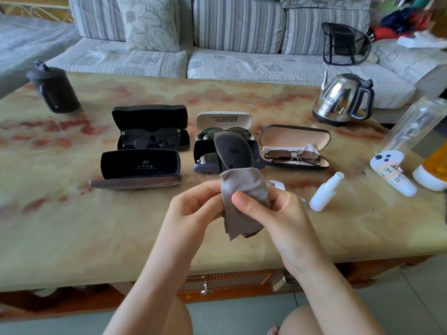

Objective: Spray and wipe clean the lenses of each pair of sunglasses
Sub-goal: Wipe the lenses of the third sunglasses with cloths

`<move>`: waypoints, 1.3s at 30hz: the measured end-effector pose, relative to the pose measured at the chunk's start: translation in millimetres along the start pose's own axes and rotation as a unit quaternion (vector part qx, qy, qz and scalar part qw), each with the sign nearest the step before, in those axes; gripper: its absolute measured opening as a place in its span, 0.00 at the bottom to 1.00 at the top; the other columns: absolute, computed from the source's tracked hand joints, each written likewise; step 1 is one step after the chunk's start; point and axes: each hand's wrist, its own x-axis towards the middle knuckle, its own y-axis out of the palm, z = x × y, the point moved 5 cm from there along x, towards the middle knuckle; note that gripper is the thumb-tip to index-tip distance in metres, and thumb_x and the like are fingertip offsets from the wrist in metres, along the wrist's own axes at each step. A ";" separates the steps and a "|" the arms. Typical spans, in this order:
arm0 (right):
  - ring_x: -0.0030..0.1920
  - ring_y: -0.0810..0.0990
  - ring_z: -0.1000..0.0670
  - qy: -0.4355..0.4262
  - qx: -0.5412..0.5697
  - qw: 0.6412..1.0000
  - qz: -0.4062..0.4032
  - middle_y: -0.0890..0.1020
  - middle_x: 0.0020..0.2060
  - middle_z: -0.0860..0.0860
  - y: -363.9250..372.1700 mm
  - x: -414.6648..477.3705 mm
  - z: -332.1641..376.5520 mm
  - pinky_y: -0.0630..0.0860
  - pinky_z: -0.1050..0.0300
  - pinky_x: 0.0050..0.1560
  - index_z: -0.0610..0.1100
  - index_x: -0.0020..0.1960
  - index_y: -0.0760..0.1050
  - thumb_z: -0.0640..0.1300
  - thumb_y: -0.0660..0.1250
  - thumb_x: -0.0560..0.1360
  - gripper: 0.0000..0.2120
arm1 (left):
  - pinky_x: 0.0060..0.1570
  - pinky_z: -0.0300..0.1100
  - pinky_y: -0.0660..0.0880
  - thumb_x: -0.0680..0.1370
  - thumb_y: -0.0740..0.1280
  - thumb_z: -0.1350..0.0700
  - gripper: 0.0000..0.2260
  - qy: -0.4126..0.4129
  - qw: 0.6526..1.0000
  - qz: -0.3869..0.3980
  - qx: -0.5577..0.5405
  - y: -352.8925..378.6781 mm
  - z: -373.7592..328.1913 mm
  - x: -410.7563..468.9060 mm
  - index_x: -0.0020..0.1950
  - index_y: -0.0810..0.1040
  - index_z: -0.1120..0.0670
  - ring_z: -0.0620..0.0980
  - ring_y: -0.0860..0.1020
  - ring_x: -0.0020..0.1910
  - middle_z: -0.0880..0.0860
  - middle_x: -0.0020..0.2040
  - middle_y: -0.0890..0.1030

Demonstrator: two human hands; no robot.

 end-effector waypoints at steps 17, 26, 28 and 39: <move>0.47 0.83 0.39 0.054 0.068 0.996 -0.027 0.86 0.43 0.39 -0.1 0.6 -10.1 0.76 0.40 0.57 0.41 0.46 0.85 0.53 0.79 0.61 0.19 | 0.44 0.38 0.75 0.76 0.66 0.46 0.18 -0.004 0.999 -0.018 -0.028 5.4 2.5 -1.0 0.44 0.84 0.61 0.49 0.75 0.39 0.60 0.38 0.78; 0.45 0.82 0.49 0.014 0.059 0.998 0.004 0.85 0.41 0.45 2.9 0.2 -4.1 0.76 0.55 0.48 0.45 0.42 0.85 0.57 0.73 0.67 0.15 | 0.45 0.44 0.76 0.65 0.71 0.46 0.14 -0.003 0.998 -0.057 -0.028 3.0 -0.2 -3.9 0.45 0.86 0.54 0.48 0.80 0.40 0.54 0.41 0.85; 0.46 0.82 0.52 0.017 0.073 0.997 0.027 0.86 0.42 0.47 3.3 -1.0 -4.0 0.77 0.60 0.49 0.45 0.43 0.85 0.56 0.73 0.66 0.15 | 0.44 0.46 0.74 0.65 0.71 0.45 0.15 -0.003 0.997 -0.074 -0.035 1.1 -0.1 -3.3 0.44 0.86 0.54 0.51 0.79 0.40 0.56 0.41 0.85; 0.40 0.81 0.54 -0.012 0.058 0.995 0.075 0.84 0.37 0.51 -3.0 -13.1 -9.5 0.77 0.63 0.44 0.48 0.44 0.85 0.51 0.77 0.66 0.09 | 0.43 0.36 0.78 0.70 0.66 0.50 0.17 -0.043 0.985 -0.078 -0.147 4.6 -7.5 3.7 0.54 0.83 0.57 0.48 0.81 0.43 0.56 0.45 0.84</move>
